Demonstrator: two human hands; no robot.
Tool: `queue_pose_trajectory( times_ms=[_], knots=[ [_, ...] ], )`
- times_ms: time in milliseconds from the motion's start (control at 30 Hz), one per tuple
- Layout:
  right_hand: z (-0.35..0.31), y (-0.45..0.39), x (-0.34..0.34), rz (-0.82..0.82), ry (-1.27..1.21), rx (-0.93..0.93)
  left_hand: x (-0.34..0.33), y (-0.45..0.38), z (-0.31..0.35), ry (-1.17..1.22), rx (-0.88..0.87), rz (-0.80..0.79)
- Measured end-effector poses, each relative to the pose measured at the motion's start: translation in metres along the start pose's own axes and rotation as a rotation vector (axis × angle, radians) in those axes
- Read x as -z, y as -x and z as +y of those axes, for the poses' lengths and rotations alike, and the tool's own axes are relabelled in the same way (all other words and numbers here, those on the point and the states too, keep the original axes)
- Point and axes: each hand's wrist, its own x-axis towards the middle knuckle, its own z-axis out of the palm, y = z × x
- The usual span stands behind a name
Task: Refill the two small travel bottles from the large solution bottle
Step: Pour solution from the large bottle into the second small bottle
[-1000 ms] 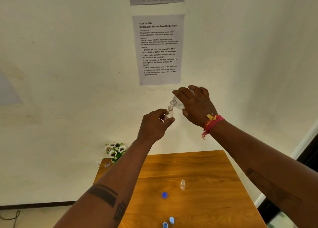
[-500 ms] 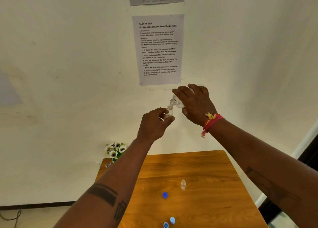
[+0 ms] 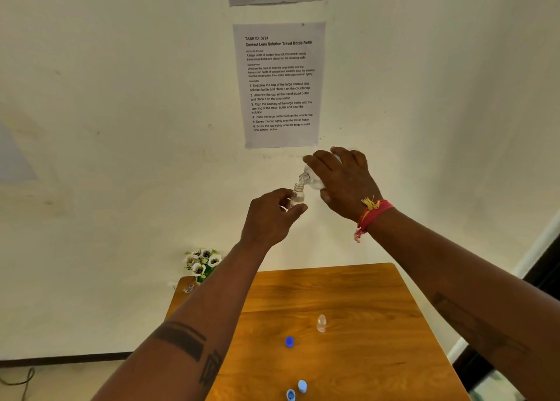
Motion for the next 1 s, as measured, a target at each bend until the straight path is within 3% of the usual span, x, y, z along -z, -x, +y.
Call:
queue_pose_trajectory(
  times_ms=[1000],
  knots=[
    [0.0004, 0.0054, -0.0047, 0.018, -0.025, -0.025, -0.0009, 0.0038, 0.0037, 0.011, 0.004, -0.028]
  ],
)
